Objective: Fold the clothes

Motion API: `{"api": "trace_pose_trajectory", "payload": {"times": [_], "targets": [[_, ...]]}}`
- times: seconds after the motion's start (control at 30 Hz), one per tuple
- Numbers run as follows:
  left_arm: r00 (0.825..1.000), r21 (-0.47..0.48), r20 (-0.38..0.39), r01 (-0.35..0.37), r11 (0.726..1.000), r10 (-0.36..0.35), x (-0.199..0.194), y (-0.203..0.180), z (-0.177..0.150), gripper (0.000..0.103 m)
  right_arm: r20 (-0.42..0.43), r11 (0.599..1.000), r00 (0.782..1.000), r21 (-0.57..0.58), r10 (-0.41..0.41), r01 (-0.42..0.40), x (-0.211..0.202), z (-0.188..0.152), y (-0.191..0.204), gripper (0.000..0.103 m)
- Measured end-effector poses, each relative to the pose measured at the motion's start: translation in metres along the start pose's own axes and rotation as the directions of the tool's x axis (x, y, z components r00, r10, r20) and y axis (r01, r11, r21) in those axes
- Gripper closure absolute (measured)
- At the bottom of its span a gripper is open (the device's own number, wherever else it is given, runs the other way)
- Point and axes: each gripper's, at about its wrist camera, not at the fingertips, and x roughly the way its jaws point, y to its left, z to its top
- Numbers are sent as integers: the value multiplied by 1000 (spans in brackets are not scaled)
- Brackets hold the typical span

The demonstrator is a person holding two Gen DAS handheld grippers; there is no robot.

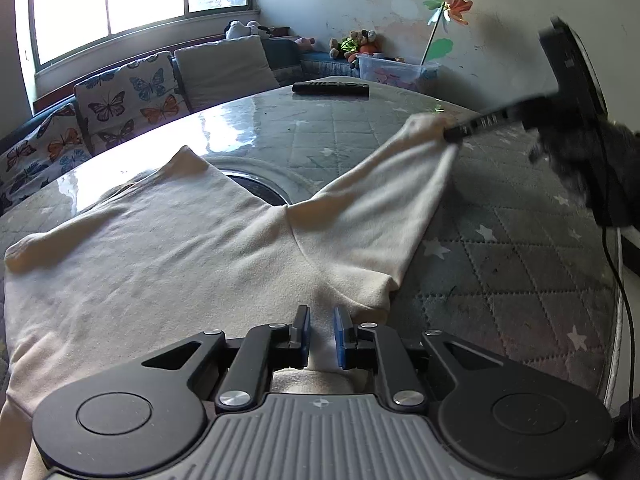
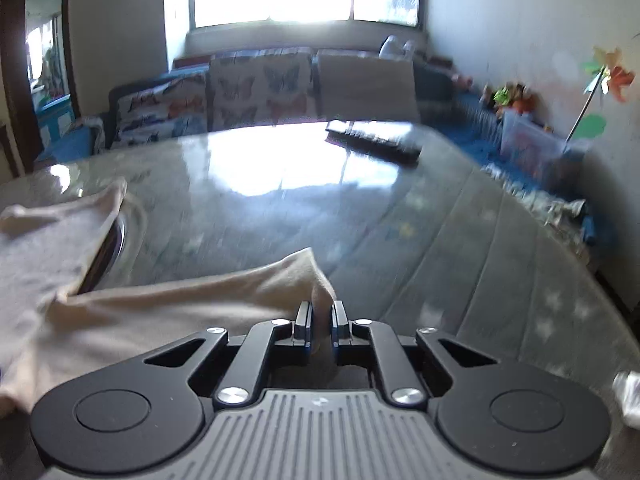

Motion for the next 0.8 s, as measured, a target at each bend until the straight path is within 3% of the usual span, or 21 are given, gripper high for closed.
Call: {"api": "trace_pose_trajectory", "payload": {"times": [0.33, 0.6, 0.8], "targets": [[999, 7, 33, -11, 1000, 11, -8, 0, 9, 86, -14, 998, 1000, 54, 19, -18, 16, 3, -7, 95], [1000, 24, 17, 7, 1000, -7, 5, -6, 10, 85, 63, 993, 993, 52, 100, -103, -22, 36, 0, 95], [998, 11, 61, -5, 1000, 4, -18, -2, 5, 76, 141, 971, 961, -74, 238, -229, -70, 72, 48, 95]]}}
